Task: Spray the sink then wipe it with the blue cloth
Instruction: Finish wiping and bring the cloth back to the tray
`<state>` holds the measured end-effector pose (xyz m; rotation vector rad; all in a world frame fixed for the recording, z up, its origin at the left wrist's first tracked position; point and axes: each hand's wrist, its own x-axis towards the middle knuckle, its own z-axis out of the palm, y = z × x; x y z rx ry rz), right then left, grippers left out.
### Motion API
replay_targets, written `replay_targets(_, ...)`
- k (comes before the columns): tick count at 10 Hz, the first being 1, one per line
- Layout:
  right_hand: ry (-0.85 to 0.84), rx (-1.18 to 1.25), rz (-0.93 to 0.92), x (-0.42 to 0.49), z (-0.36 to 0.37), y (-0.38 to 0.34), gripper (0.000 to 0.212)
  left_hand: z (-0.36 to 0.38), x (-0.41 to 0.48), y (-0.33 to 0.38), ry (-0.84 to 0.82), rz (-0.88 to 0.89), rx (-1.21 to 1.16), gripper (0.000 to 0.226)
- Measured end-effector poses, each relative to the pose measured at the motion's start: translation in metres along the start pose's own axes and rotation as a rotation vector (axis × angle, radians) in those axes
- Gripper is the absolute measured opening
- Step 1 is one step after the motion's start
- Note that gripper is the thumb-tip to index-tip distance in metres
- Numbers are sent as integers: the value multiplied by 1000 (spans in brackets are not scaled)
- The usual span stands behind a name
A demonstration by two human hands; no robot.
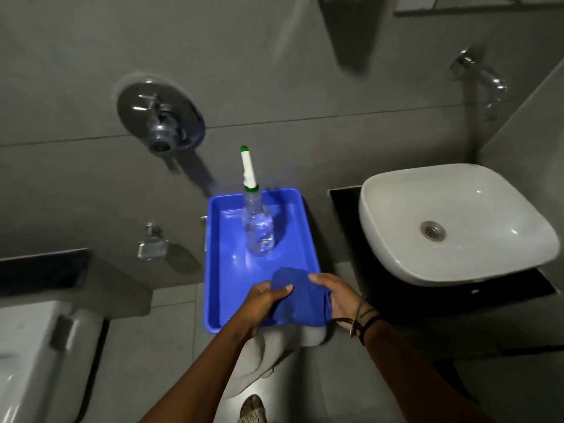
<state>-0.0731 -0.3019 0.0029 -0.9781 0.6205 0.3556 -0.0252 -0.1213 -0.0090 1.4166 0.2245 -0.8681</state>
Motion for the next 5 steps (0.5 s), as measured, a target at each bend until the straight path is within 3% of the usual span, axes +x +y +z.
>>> replay_targets(2, 344, -506, -45, 60, 36, 43, 20, -52, 14, -22, 200, -47, 123, 17)
replay_targets(3, 378, -535, -86, 80, 43, 51, 19, -60, 28, -23, 272, -22, 271, 14)
replay_targets(5, 390, -852, -127, 105, 53, 46, 56, -65, 44, -24, 354, 6, 640, 14)
